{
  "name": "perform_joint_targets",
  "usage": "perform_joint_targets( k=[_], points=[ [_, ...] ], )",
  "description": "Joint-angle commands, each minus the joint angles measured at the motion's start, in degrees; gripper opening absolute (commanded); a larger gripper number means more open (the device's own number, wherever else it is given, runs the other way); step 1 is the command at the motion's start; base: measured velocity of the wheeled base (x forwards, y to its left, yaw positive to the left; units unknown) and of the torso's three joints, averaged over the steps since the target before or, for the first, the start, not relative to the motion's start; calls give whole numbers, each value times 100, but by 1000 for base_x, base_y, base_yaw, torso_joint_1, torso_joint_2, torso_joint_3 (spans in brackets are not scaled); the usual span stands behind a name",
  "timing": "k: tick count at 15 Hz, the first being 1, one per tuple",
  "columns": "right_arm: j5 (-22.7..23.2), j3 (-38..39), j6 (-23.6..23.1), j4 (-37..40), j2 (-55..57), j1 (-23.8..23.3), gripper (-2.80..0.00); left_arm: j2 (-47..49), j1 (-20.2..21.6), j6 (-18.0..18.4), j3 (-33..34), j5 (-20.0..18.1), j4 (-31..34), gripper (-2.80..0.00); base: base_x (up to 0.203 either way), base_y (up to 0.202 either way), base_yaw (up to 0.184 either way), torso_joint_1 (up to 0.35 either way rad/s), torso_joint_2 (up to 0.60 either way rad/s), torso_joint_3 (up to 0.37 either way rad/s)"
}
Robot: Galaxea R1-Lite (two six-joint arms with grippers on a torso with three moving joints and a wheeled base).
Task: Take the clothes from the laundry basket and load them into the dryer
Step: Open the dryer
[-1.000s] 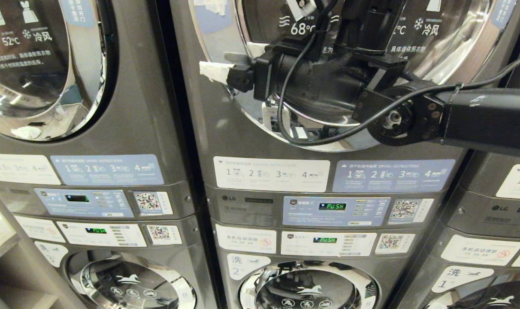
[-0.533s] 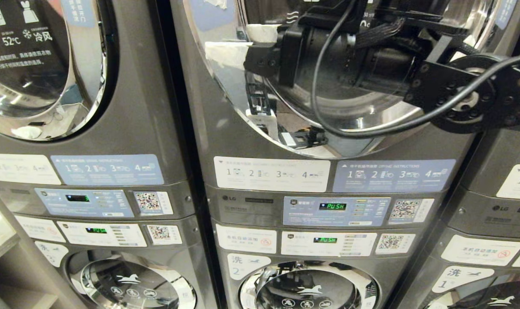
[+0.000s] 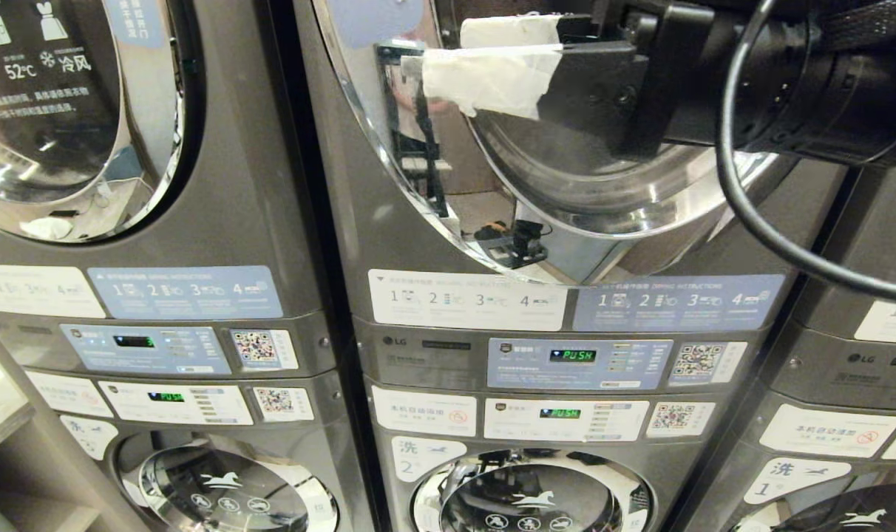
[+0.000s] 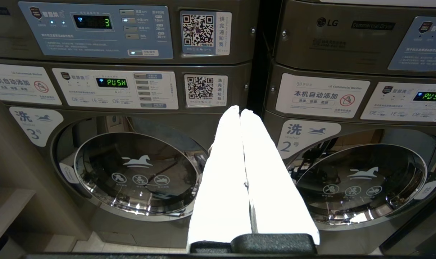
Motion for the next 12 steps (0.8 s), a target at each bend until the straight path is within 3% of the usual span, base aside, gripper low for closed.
perform_joint_targets(
  k=[1,12],
  points=[
    [-29,103,-8,-17,-274,23,0,-2,1,5,-3,1,4,-280,0,0,0,0,0,0],
    [-293,67,-51,-17,-27,172,0,-2,1,4,4,1,4,-280,0,0,0,0,0,0]
  ],
)
